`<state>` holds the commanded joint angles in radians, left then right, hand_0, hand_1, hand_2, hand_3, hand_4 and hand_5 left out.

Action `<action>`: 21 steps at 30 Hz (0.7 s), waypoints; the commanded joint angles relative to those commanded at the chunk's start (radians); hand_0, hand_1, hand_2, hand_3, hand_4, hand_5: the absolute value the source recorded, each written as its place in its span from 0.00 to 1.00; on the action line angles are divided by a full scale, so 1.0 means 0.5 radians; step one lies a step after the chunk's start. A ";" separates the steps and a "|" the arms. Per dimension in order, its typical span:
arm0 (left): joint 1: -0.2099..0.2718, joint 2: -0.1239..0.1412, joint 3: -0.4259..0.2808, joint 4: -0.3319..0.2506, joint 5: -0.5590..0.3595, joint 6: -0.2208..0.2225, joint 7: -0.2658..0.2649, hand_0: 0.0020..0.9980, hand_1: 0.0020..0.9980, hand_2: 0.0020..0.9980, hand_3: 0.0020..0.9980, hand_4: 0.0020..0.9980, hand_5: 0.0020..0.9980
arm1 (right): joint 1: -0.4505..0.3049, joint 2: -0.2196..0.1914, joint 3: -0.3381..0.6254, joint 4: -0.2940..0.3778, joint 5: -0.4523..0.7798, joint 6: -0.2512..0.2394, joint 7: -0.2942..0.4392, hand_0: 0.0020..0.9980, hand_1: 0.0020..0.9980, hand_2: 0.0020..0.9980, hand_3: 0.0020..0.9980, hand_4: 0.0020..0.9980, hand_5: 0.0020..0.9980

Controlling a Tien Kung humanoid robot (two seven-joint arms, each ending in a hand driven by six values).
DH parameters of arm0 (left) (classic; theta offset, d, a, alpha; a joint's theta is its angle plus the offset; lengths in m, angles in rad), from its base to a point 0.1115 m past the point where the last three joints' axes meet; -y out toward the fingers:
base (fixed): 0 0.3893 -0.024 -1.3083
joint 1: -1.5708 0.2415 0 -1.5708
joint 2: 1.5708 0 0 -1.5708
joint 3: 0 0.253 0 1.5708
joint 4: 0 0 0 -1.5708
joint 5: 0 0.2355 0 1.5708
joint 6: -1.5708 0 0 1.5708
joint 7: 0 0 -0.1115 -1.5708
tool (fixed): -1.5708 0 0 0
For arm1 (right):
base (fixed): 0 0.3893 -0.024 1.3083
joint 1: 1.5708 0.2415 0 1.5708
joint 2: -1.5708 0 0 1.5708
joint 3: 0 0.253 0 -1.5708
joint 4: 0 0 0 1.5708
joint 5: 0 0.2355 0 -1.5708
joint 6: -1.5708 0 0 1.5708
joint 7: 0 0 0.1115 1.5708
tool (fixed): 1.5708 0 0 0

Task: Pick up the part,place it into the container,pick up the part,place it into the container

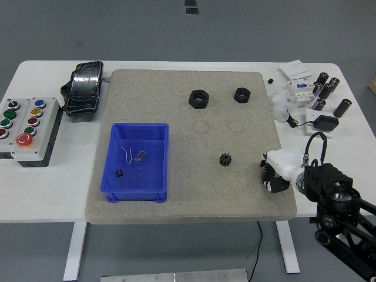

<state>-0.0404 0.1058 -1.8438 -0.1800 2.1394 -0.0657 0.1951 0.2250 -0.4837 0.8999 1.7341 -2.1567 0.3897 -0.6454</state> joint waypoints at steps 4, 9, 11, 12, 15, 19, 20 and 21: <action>0.000 -0.001 0.002 0.000 -0.003 0.000 0.001 0.66 0.61 0.56 0.62 0.67 0.36 | 0.019 0.005 0.003 -0.017 -0.044 -0.054 0.000 0.17 0.36 0.56 0.69 0.44 0.00; 0.002 -0.003 0.004 0.000 -0.005 0.000 0.003 0.66 0.61 0.56 0.62 0.67 0.36 | 0.094 0.042 -0.019 -0.062 -0.109 -0.153 0.000 0.17 0.36 0.54 0.67 0.46 0.00; 0.004 -0.003 0.004 0.000 -0.004 0.000 0.005 0.66 0.61 0.56 0.62 0.67 0.36 | 0.154 0.071 -0.049 -0.075 -0.121 -0.191 0.000 0.17 0.36 0.54 0.67 0.46 0.00; 0.005 -0.003 0.003 0.000 -0.003 0.000 0.006 0.66 0.61 0.56 0.62 0.67 0.36 | 0.187 0.089 -0.071 -0.081 -0.125 -0.210 0.000 0.17 0.36 0.54 0.67 0.46 0.00; 0.006 -0.003 -0.002 0.000 0.005 -0.002 0.009 0.66 0.61 0.56 0.62 0.67 0.37 | 0.306 0.172 -0.155 -0.102 -0.132 -0.279 0.000 0.17 0.36 0.54 0.67 0.46 0.00; 0.002 -0.002 0.000 0.000 0.009 -0.005 0.010 0.66 0.61 0.56 0.62 0.67 0.37 | 0.476 0.326 -0.279 -0.115 -0.113 -0.378 0.000 0.17 0.36 0.54 0.67 0.46 0.00; 0.001 -0.003 0.000 0.000 0.011 -0.006 0.011 0.66 0.61 0.57 0.63 0.68 0.39 | 0.513 0.362 -0.306 -0.115 -0.104 -0.402 0.000 0.17 0.36 0.54 0.67 0.47 0.00; 0.000 -0.003 0.003 0.000 0.010 -0.007 0.012 0.66 0.61 0.57 0.63 0.68 0.39 | 0.554 0.403 -0.336 -0.116 -0.091 -0.430 0.000 0.17 0.36 0.54 0.67 0.47 0.00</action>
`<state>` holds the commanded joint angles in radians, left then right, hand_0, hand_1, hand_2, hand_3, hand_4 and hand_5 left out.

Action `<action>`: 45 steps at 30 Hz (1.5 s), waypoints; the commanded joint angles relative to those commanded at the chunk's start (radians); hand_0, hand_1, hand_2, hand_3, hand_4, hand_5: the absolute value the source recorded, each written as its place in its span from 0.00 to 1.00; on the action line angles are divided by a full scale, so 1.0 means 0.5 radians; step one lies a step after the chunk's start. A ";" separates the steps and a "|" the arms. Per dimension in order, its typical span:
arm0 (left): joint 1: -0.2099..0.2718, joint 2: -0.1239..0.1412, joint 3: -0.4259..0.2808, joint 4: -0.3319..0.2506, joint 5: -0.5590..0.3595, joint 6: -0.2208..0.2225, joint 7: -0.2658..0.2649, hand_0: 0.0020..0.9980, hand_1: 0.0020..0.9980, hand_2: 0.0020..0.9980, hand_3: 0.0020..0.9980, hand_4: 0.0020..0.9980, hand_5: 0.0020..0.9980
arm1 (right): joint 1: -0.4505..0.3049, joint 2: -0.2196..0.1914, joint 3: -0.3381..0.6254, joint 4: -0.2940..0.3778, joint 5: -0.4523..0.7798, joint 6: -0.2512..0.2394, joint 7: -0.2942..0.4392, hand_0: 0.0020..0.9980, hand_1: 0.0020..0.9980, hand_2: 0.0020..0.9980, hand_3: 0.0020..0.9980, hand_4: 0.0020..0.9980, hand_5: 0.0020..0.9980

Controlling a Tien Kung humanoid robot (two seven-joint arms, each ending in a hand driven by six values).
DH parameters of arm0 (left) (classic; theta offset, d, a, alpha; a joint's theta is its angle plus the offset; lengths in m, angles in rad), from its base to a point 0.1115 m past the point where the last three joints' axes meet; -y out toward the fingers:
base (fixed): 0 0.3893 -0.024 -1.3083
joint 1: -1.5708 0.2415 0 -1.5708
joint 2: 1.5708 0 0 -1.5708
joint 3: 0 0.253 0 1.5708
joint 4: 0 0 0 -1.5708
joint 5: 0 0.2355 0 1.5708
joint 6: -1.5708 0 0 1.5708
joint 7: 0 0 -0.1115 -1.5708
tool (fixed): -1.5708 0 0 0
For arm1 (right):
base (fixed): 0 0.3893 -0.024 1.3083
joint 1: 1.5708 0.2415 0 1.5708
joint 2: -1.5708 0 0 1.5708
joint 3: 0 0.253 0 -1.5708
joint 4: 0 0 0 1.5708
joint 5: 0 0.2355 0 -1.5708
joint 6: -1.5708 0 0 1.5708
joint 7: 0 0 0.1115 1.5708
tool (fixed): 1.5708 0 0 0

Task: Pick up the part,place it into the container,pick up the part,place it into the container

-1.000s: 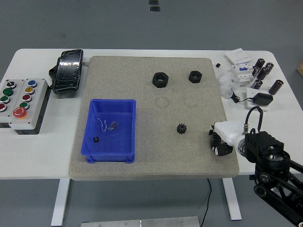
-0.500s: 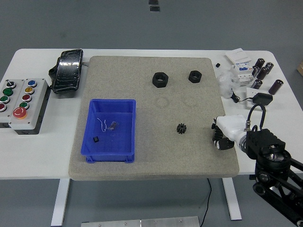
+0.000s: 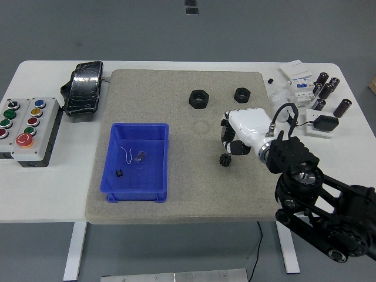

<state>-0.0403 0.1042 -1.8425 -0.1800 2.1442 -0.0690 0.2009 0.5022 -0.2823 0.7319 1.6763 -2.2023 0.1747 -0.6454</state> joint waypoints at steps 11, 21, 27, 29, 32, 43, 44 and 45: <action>0.010 0.001 -0.022 0.000 0.023 -0.001 0.013 0.66 0.61 0.57 0.63 0.68 0.40 | 0.232 0.257 -0.418 -0.181 0.298 -0.352 0.000 0.33 0.56 0.68 0.73 0.37 0.08; 0.001 0.004 -0.032 0.000 0.037 -0.006 0.017 0.66 0.61 0.57 0.63 0.69 0.41 | 0.311 0.306 -0.713 -0.243 0.376 -0.671 0.000 0.38 0.62 0.71 0.76 0.42 0.09; -0.002 0.006 -0.026 0.000 0.032 -0.008 0.018 0.66 0.61 0.57 0.63 0.69 0.41 | 0.328 0.310 -0.744 -0.266 0.491 -0.655 0.000 0.44 0.68 0.76 0.78 0.50 0.14; -0.001 0.006 -0.030 0.000 0.038 -0.009 0.021 0.66 0.61 0.57 0.63 0.69 0.41 | 0.329 0.313 -0.744 -0.281 0.533 -0.626 0.000 0.65 0.79 0.84 0.85 0.73 0.22; 0.000 0.006 -0.030 0.000 0.039 -0.009 0.023 0.66 0.61 0.57 0.63 0.69 0.41 | 0.325 0.316 -0.741 -0.299 0.567 -0.576 0.000 0.65 0.79 0.84 0.85 0.73 0.22; -0.001 0.001 -0.008 0.000 0.029 -0.012 0.023 0.66 0.61 0.57 0.63 0.69 0.41 | 0.276 0.293 -0.574 -0.225 0.514 -0.642 0.011 0.67 0.80 0.85 0.85 0.91 0.37; -0.001 0.000 -0.008 0.000 0.029 -0.012 0.023 0.66 0.61 0.57 0.63 0.69 0.41 | 0.271 0.290 -0.557 -0.219 0.518 -0.669 0.020 0.67 0.80 0.85 0.85 0.91 0.37; -0.001 0.000 -0.009 0.000 0.030 -0.012 0.022 0.66 0.61 0.57 0.63 0.69 0.41 | 0.262 0.286 -0.531 -0.213 0.525 -0.715 0.036 0.67 0.80 0.85 0.85 0.91 0.37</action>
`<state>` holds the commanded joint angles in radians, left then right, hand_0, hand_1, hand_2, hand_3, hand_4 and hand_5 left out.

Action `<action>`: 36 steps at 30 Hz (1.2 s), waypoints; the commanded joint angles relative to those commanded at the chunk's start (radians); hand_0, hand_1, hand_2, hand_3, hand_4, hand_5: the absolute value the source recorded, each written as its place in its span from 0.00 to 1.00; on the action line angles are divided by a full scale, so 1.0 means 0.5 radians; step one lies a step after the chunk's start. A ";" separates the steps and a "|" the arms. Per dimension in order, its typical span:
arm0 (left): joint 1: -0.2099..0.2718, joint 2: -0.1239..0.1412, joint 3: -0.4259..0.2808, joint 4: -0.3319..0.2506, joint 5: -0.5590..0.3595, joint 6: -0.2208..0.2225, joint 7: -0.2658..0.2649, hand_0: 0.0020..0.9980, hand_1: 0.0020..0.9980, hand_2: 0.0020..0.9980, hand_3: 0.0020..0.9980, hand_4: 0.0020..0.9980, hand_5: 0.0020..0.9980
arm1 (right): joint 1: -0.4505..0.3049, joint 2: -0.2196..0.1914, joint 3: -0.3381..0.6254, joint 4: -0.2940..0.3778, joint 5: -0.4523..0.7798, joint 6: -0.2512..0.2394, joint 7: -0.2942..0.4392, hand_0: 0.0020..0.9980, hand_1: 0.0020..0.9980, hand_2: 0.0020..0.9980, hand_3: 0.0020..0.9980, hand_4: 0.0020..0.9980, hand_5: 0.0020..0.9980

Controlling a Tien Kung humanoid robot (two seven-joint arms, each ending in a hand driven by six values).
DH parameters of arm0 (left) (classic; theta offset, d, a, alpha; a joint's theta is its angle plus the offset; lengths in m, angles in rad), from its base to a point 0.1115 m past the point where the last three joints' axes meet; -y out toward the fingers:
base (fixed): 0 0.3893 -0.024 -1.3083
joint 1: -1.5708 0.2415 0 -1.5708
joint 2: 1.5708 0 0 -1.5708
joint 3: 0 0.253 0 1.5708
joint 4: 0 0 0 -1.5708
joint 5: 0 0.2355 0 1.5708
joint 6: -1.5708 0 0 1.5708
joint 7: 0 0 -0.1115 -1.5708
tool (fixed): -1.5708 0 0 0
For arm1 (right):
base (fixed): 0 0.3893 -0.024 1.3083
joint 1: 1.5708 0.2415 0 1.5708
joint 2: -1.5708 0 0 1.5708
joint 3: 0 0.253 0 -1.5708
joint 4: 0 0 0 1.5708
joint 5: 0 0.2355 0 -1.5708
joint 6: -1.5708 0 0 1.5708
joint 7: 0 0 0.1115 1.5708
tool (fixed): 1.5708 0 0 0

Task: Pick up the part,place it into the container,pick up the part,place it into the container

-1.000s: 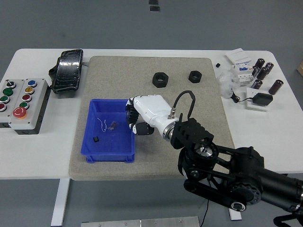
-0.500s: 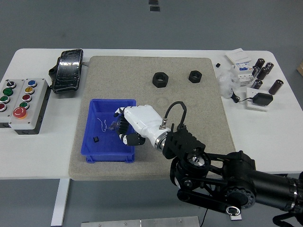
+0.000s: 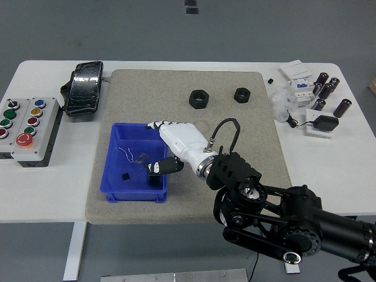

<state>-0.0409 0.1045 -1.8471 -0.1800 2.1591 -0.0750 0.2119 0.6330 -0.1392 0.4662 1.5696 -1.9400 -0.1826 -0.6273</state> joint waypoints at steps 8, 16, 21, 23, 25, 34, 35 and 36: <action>0.002 -0.004 -0.004 0.000 0.000 0.001 -0.001 0.66 0.61 0.57 0.63 0.69 0.41 | -0.126 -0.107 0.283 -0.051 -0.206 -0.027 -0.036 0.42 0.67 0.80 0.83 0.89 0.37; 0.003 -0.006 -0.025 0.000 0.018 0.004 -0.001 0.66 0.61 0.57 0.63 0.68 0.40 | -0.231 -0.252 0.315 -0.069 -0.358 0.375 -0.036 0.35 0.62 0.79 0.83 0.90 0.38; -0.006 -0.006 -0.012 0.000 0.007 0.002 -0.008 0.66 0.61 0.57 0.62 0.68 0.40 | -0.239 -0.272 0.248 -0.093 -0.380 0.582 -0.036 0.33 0.59 0.77 0.83 0.91 0.38; -0.006 -0.008 -0.012 0.000 0.008 0.001 -0.008 0.66 0.61 0.57 0.62 0.68 0.40 | -0.233 -0.279 0.228 -0.124 -0.404 0.649 -0.036 0.33 0.59 0.77 0.83 0.91 0.38; -0.004 -0.009 -0.013 0.000 0.009 0.001 -0.008 0.66 0.61 0.57 0.62 0.68 0.40 | -0.231 -0.285 0.219 -0.154 -0.417 0.686 -0.036 0.33 0.59 0.77 0.83 0.91 0.38; 0.001 -0.007 -0.030 0.000 0.028 0.002 -0.007 0.66 0.61 0.57 0.63 0.67 0.40 | -0.230 -0.316 0.208 -0.239 -0.435 0.698 -0.036 0.30 0.50 0.64 0.68 0.43 0.22; 0.000 -0.007 -0.027 0.000 0.025 0.002 -0.009 0.66 0.61 0.57 0.63 0.67 0.40 | -0.231 -0.317 0.208 -0.245 -0.432 0.690 -0.036 0.30 0.50 0.64 0.68 0.43 0.22; -0.001 -0.008 -0.024 0.000 0.023 0.002 -0.010 0.66 0.61 0.57 0.63 0.67 0.40 | -0.231 -0.317 0.206 -0.250 -0.429 0.683 -0.036 0.30 0.50 0.64 0.68 0.43 0.22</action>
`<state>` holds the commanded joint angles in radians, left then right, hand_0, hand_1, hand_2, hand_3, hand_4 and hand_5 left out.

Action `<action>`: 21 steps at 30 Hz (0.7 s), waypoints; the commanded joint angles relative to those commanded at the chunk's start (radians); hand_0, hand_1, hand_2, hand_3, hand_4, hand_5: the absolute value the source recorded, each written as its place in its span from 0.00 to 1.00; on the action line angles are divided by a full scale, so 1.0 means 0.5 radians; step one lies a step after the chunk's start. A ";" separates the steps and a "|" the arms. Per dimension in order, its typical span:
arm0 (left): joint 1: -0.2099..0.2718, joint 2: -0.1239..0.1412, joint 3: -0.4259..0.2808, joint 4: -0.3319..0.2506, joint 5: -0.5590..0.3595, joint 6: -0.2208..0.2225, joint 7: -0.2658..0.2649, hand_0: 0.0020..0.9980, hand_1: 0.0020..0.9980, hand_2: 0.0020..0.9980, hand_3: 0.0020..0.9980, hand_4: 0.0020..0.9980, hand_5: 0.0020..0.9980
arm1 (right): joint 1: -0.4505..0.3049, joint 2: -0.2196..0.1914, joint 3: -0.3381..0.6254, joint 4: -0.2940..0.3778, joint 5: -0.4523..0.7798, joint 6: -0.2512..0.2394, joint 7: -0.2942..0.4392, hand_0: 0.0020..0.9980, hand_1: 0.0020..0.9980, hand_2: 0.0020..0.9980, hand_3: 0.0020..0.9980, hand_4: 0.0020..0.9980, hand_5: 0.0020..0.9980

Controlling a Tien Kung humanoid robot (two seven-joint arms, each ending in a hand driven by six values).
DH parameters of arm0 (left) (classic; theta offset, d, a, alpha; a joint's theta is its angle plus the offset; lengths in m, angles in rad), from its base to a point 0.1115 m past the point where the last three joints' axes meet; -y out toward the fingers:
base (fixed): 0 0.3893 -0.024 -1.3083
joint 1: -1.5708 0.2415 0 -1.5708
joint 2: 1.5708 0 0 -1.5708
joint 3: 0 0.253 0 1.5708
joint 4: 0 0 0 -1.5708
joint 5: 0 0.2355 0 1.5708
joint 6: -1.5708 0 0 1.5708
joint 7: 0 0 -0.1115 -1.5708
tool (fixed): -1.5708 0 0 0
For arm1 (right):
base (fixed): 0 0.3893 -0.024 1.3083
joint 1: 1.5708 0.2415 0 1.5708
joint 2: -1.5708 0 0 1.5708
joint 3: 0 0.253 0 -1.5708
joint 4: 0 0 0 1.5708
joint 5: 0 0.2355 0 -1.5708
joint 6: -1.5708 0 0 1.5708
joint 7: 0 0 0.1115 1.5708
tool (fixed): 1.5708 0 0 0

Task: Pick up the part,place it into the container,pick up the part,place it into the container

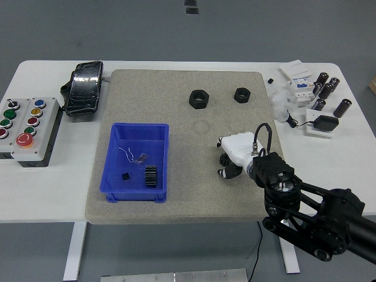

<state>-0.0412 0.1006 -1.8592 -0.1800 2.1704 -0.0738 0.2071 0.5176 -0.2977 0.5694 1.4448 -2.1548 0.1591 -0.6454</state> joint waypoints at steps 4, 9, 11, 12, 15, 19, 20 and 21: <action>-0.002 -0.002 0.004 0.000 -0.004 -0.001 -0.002 0.66 0.61 0.57 0.63 0.66 0.42 | -0.002 0.001 -0.010 -0.023 0.029 -0.013 0.000 0.29 0.46 0.46 0.58 0.26 0.11; -0.002 0.000 0.005 0.000 -0.009 0.001 -0.005 0.66 0.61 0.57 0.63 0.66 0.43 | -0.005 0.000 -0.021 -0.033 0.069 -0.047 0.000 0.28 0.44 0.37 0.48 0.36 0.03; -0.002 0.001 0.007 0.000 -0.011 0.001 -0.006 0.66 0.61 0.57 0.63 0.66 0.43 | -0.004 0.000 -0.021 -0.036 0.079 -0.059 0.000 0.28 0.44 0.37 0.48 0.36 0.03; -0.003 0.001 0.007 0.000 -0.011 0.001 -0.006 0.66 0.61 0.57 0.63 0.66 0.43 | -0.004 -0.001 -0.021 -0.039 0.081 -0.065 0.000 0.28 0.44 0.37 0.48 0.36 0.03; -0.004 0.000 0.008 0.000 -0.015 0.001 -0.007 0.66 0.61 0.57 0.63 0.66 0.43 | -0.003 -0.007 -0.019 -0.038 0.077 -0.099 0.000 0.28 0.43 0.32 0.42 0.30 0.05; -0.003 -0.001 0.006 0.000 -0.013 0.002 -0.005 0.66 0.61 0.57 0.63 0.66 0.43 | 0.024 -0.026 0.000 0.032 0.049 -0.157 0.000 0.28 0.43 0.32 0.42 0.30 0.05; -0.002 -0.001 0.003 0.000 -0.009 0.002 -0.004 0.66 0.61 0.57 0.63 0.66 0.43 | 0.043 -0.027 0.005 0.066 0.043 -0.182 0.000 0.31 0.44 0.31 0.42 0.27 0.02; -0.001 0.000 0.000 0.000 -0.006 0.002 -0.003 0.66 0.61 0.57 0.63 0.66 0.43 | 0.061 -0.025 0.007 0.095 0.040 -0.205 0.000 0.31 0.44 0.31 0.42 0.27 0.02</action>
<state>-0.0418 0.1006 -1.8591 -0.1800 2.1674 -0.0727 0.2055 0.5480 -0.3102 0.5728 1.4924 -2.1348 0.0565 -0.6454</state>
